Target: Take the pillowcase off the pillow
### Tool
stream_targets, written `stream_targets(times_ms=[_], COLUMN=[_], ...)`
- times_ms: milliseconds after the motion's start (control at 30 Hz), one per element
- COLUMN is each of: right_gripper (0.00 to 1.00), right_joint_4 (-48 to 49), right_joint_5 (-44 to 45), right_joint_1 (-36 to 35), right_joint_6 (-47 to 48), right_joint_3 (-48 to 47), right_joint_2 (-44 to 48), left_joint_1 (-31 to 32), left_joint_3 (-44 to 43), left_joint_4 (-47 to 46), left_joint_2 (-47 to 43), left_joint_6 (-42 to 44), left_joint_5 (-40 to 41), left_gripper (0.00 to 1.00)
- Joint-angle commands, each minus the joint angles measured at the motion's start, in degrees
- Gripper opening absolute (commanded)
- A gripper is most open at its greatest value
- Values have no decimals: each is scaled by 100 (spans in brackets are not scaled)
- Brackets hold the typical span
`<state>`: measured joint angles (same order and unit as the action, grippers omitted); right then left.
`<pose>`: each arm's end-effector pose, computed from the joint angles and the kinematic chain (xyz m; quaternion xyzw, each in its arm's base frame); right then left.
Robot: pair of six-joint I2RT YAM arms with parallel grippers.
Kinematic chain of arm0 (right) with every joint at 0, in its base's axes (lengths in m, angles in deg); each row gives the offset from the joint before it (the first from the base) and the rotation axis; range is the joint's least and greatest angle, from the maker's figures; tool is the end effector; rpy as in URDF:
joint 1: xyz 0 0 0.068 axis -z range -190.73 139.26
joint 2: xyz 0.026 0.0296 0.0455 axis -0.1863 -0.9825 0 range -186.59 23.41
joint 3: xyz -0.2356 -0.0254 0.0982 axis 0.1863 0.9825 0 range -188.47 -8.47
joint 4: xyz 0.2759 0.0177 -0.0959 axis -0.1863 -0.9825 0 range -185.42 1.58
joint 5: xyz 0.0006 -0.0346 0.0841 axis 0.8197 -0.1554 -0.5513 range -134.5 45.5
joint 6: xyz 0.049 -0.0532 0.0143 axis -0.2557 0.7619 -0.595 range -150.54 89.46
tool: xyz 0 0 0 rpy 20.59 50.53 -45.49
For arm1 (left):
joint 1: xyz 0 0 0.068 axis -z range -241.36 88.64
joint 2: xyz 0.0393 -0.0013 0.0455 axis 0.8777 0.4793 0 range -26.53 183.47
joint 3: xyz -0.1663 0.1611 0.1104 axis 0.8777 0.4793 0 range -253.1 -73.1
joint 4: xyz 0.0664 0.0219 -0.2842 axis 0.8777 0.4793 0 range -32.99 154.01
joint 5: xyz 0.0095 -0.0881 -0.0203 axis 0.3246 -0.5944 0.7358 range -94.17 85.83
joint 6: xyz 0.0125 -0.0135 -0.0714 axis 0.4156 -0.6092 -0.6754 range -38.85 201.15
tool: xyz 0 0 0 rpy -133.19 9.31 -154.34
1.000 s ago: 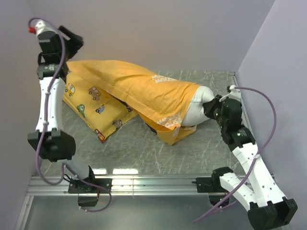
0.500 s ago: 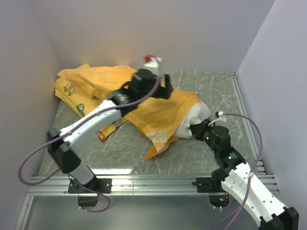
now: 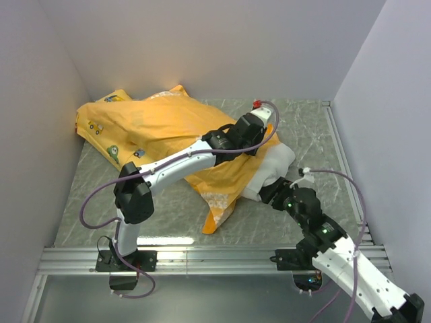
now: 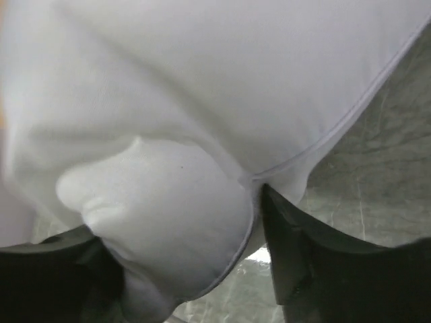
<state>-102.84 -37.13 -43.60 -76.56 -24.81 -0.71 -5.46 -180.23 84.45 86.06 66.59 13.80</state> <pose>0.1750 0.1036 0.1852 0.1305 0.8187 0.3125 0.4638 0.3010 -0.4107 0.3029 0.2364 0.8382 -0.1602 0.4647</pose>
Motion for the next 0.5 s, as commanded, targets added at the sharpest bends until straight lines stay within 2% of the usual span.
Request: stream_targets(times_ms=[0, 33, 67, 100, 300, 467], right_gripper=[74, 76, 77, 80, 84, 85], right_joint_4=[-946, -1088, -1185, -1291, -942, -958], right_joint_5=[631, 816, 966, 1237, 1196, 1003], right_joint_1=[-45, -27, -27, -10, 122, 148], right_joint_6=[75, 154, 198, 251, 313, 497], right_joint_3=[-842, -975, -1090, -1265, -1670, -2039], right_joint_2=[416, 425, 373, 312, -224, -182], left_joint_1=[-18, -18, -18, -18, -123, -395], left_joint_3=[253, 324, 455, 526, 1308, 1809], left_joint_4=[-37, -28, -28, -37, -317, -529], left_joint_2=[-185, -255, -299, -334, -914, -1354], left_joint_6=[-20, -107, -151, -186, -634, -811], left_joint_5=[293, 329, 390, 513, 769, 426], left_gripper=[25, 17, 5, 1, 1, 1])
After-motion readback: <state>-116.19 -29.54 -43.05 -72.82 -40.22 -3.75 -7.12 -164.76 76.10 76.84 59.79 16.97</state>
